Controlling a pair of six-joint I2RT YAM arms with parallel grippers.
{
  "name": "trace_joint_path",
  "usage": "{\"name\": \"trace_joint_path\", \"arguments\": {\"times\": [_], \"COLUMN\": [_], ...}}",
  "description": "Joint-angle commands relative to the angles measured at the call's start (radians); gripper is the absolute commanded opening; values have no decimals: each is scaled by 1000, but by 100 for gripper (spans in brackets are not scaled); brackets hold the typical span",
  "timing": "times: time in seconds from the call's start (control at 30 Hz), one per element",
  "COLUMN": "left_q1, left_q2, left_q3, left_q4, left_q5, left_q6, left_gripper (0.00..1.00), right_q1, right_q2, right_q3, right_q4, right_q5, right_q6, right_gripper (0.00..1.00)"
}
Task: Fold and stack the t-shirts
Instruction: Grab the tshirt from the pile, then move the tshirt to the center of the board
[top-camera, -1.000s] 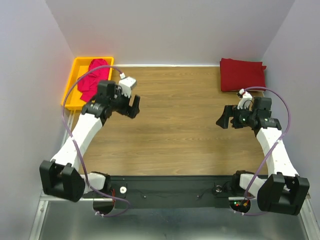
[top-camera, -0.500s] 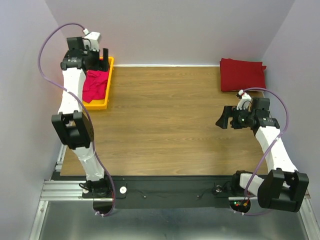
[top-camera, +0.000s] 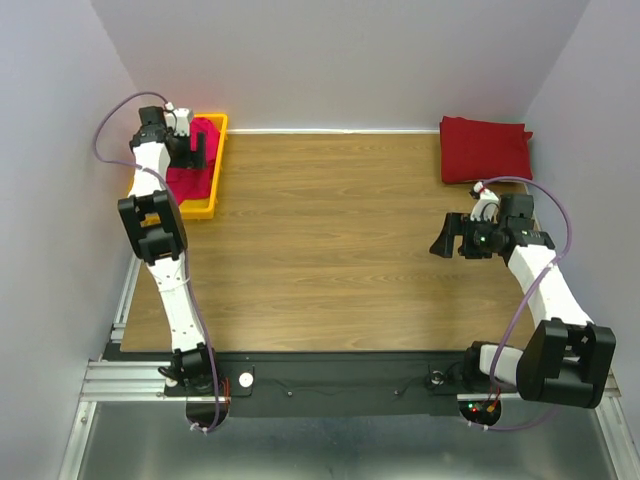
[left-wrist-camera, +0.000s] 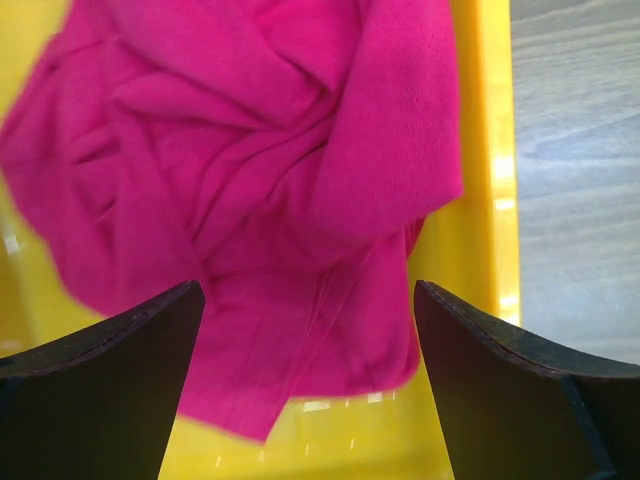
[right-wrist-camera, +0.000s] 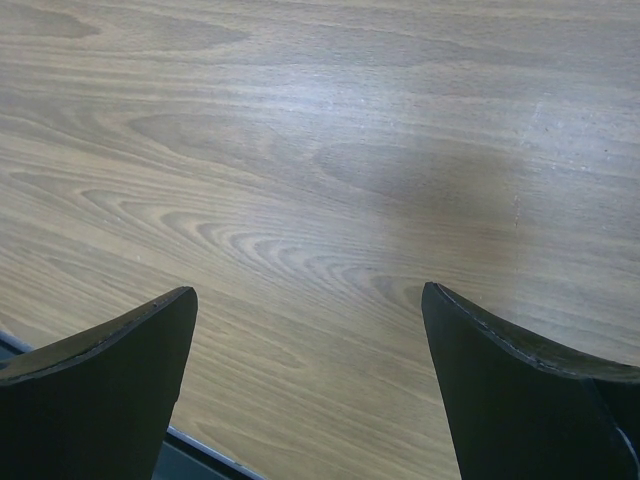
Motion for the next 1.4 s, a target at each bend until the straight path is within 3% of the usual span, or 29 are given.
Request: {"name": "trace_joint_path", "arguments": {"times": [0.0,0.2,0.3,0.33,0.4,0.43,0.5,0.57,0.77,0.97,1.03,1.17,1.23,1.3,1.33,1.37], "left_q1": [-4,-5,-5,-5,-2,-1,-1,-1,-57,-240,-343,-424,-426,-426,-426,-423], "left_q2": [46,147,154,148,99,73,-19,-90,-339,-538,-602,-687,-730,-768,-780,-788], "left_q3": [61,102,113,117,116,114,114,116,128,75,44,-23,-106,-225,-266,-307], "left_q4": [101,141,150,142,136,138,142,147,110,18,6,6,13,16,12,7], "left_q5": [28,2,-15,-15,-4,5,22,52,125,149,190,293,423,459,420,380], "left_q6": [-16,-24,-21,-24,-25,-28,-27,-13,13,47,35,-54,-74,-76,-46,-26], "left_gripper": [99,96,74,52,31,13,0,0,0,0,0,0,0,61,98,99], "right_q1": [3,3,3,3,3,3,3,3,3,3,3,3,3,3,3,3], "right_q2": [9,14,18,15,8,5,-3,-15,-55,-55,-54,-54,-52,-49,-48,-46], "right_q3": [15,43,47,46,47,47,49,52,62,85,99,119,131,139,150,158], "right_q4": [36,17,14,13,13,13,13,13,13,11,11,9,8,5,-3,-10], "right_q5": [17,43,43,39,31,23,16,0,-46,-52,-47,-36,-38,-35,-29,-26], "right_q6": [10,15,15,13,13,13,15,15,19,21,24,26,24,19,10,3], "right_gripper": [100,100,100,100,100,100,100,100,100,100,100,100,100,100,100,100]}}
